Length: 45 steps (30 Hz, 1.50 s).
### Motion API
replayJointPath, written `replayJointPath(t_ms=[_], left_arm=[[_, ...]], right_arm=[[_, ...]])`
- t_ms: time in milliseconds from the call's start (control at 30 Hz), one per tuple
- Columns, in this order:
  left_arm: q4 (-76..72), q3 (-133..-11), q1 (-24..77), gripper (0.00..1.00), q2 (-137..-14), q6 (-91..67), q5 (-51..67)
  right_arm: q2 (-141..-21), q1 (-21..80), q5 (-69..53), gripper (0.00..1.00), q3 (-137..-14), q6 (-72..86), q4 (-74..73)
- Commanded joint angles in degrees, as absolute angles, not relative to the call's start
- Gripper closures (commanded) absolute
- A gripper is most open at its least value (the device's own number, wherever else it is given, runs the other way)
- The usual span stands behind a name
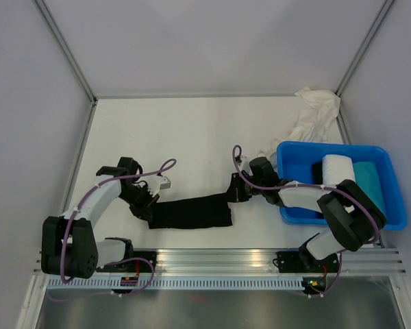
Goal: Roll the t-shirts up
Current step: Place the rolled tshirt into the container
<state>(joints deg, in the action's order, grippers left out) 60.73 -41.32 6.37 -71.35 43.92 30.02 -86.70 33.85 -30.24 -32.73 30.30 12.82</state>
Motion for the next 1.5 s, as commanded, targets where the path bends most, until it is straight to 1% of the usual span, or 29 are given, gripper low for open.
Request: replayJointPath(t_ms=[0,33,100,167,300,467,500,533,567,600,633,667,733,900,967,1000,1067,1100,1133,1167,1200,1267,1300,1333,1367,1433,1467], left_arm=[[58.01,-40.78,6.5,0.98,-70.58,45.44,29.27],[58.09,-40.78,6.5,0.98,-70.66,45.35,29.18],[58.18,-40.52,6.5,0.98,-70.58,45.61,29.35],[58.71,-40.08,6.59,0.98,-70.05,47.1,28.74],[59.5,-39.29,6.59,0.98,-69.52,49.22,23.92],[59.59,-41.04,6.59,0.97,-70.49,48.52,26.53],[59.68,-41.57,6.59,0.92,-70.66,48.34,28.54],[59.59,-42.53,6.59,0.78,-70.58,48.17,29.7],[59.5,-42.97,6.59,0.72,-70.32,48.16,30.75],[58.89,-43.33,6.5,0.66,-69.62,48.08,32.07],[58.54,-43.94,6.5,0.54,-69.26,47.29,32.52],[58.54,-44.21,6.5,0.5,-69.0,46.94,32.87],[58.97,-44.91,6.5,0.45,-67.6,45.89,31.21],[61.96,-43.08,6.33,0.43,-63.2,46.14,24.02],[61.26,-42.19,6.33,0.42,-61.18,45.97,21.37],[60.91,-42.45,6.33,0.4,-60.74,45.27,19.97],[60.21,-44.02,6.33,0.39,-60.82,41.76,20.56],[59.6,-46.03,6.24,0.38,-60.99,39.92,22.13],[58.55,-47.1,6.15,0.38,-61.34,36.86,23.54],[57.49,-48.07,6.07,0.38,-62.39,35.09,24.95],[56.35,-49.56,5.98,0.37,-63.19,33.5,26.53],[55.02,-50.97,5.8,0.36,-65.73,30.33,26.72],[54.93,-51.85,5.71,0.36,-68.87,29.8,25.76],[55.02,-52.12,5.63,0.36,-70.04,29.19,25.32],[55.02,-52.21,5.63,0.36,-70.92,29.01,24.96],[54.76,-51.59,5.62,0.35,-71.28,28.83,24.52],[54.49,-51.07,5.62,0.34,-70.93,28.83,24.35]], right_arm=[[-87.27,32.96,-31.29,0.92,-32.43,31.64,16.18],[-87.36,32.7,-31.38,0.96,-32.34,31.81,15.91],[-87.1,32.0,-31.29,1.0,-31.99,31.82,15.38],[-86.22,31.29,-30.33,1.0,-31.64,31.99,14.59],[-84.03,28.83,-29.44,1.0,-30.41,32.34,14.68],[-84.37,28.83,-29.79,1.0,-30.94,31.65,13.27],[-84.38,28.83,-30.06,0.93,-31.02,31.38,13.01],[-84.29,28.83,-30.15,0.85,-31.11,30.85,12.75],[-84.03,28.92,-30.06,0.77,-31.55,30.41,12.31],[-83.24,28.92,-29.45,0.72,-31.99,29.02,10.56],[-82.88,28.92,-28.75,0.7,-32.6,28.13,9.24],[-82.45,28.92,-27.17,0.65,-34.0,27.34,6.44],[-81.22,28.92,-26.37,0.63,-35.67,24.79,3.97],[-78.49,28.92,-24.79,0.57,-40.34,20.31,-3.41],[-78.22,28.92,-25.13,0.57,-42.97,17.59,-6.83],[-78.05,29.0,-25.4,0.58,-44.02,16.88,-8.16],[-77.0,29.88,-24.18,0.59,-45.96,14.25,-11.32],[-73.51,32.67,-22.78,0.6,-45.36,13.46,-10.99],[-70.95,34.87,-17.8,0.59,-42.65,12.4,-9.77],[-68.32,40.29,-15.49,0.59,-40.89,11.78,-6.19],[-63.51,43.56,-12.6,0.57,-39.3,11.17,-4.06],[-60.22,49.71,-5.82,0.53,-36.13,8.72,2.07],[-59.34,55.05,-3.89,0.53,-35.6,7.66,3.76],[-59.76,57.37,-2.65,0.54,-35.33,6.78,5.43],[-60.55,61.66,-2.55,0.51,-35.33,4.16,8.58],[-64.15,65.11,-2.55,0.49,-37.07,2.29,9.67],[-66.42,66.52,0.24,0.48,-38.39,6.03,7.14]])
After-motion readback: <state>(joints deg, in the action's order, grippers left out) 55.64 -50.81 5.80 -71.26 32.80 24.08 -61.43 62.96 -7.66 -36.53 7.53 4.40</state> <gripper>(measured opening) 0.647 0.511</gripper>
